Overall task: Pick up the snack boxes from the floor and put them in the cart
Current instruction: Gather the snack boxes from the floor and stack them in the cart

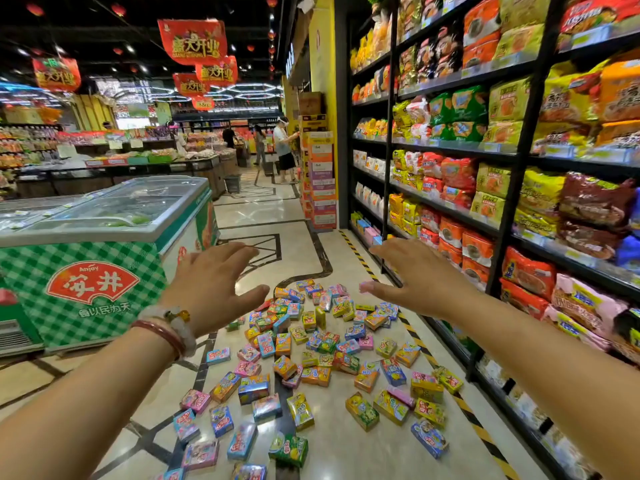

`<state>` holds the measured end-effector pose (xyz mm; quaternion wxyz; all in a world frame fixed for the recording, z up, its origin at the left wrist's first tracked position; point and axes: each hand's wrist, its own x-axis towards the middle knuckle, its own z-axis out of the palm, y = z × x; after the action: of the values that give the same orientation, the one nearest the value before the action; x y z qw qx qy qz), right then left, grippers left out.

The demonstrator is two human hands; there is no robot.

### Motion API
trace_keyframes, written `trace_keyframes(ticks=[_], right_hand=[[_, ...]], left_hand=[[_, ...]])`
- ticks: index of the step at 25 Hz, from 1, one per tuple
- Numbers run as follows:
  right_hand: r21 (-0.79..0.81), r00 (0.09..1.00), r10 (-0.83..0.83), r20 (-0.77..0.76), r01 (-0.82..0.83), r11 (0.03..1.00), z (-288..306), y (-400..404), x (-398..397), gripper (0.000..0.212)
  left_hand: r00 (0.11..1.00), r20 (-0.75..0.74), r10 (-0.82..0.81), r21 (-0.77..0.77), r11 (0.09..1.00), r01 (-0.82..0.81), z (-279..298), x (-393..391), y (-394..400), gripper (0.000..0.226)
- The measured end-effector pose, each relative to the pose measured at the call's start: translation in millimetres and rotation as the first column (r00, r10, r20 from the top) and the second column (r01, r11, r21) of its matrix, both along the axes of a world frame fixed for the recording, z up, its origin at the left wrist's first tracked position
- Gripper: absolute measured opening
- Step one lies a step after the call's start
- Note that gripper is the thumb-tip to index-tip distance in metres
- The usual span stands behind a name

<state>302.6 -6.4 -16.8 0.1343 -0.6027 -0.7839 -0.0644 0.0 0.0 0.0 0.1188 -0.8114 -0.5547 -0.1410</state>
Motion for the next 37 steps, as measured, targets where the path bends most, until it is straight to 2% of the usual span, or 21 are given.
trace_keyframes(ticks=[7, 11, 16, 22, 25, 32, 37], right_hand=[[-0.057, 1.000, 0.006, -0.005, -0.006, 0.998, -19, 120, 67, 0.070], [-0.087, 0.999, 0.027, -0.031, -0.029, 0.996, -48, 183, 87, 0.068], [-0.146, 0.996, 0.037, -0.087, -0.050, 0.988, -84, 263, 85, 0.064], [-0.160, 0.990, 0.004, -0.138, -0.026, 0.987, -130, 382, 64, 0.060], [-0.173, 0.984, -0.016, -0.179, -0.015, 0.985, -157, 443, 50, 0.066], [-0.264, 0.967, -0.083, -0.241, 0.017, 0.964, -252, 546, 40, 0.065], [-0.310, 0.959, -0.096, -0.265, 0.009, 0.951, -379, 599, 40, 0.054]], left_hand=[[0.999, 0.025, 0.043, 0.105, 0.993, -0.046, -47, 44, 120, 0.087], [0.997, 0.041, 0.061, 0.041, 0.997, -0.063, -70, 64, 177, 0.083], [0.997, 0.037, 0.074, 0.038, 0.996, -0.075, -105, 66, 253, 0.069], [0.998, 0.060, 0.032, 0.014, 0.999, -0.033, -153, 45, 378, 0.066], [0.995, 0.095, 0.000, 0.009, 1.000, -0.001, -174, 36, 446, 0.063], [0.979, 0.199, -0.030, -0.082, 0.995, 0.048, -264, 34, 563, 0.057], [0.970, 0.241, 0.026, -0.159, 0.987, 0.013, -392, 40, 610, 0.060]])
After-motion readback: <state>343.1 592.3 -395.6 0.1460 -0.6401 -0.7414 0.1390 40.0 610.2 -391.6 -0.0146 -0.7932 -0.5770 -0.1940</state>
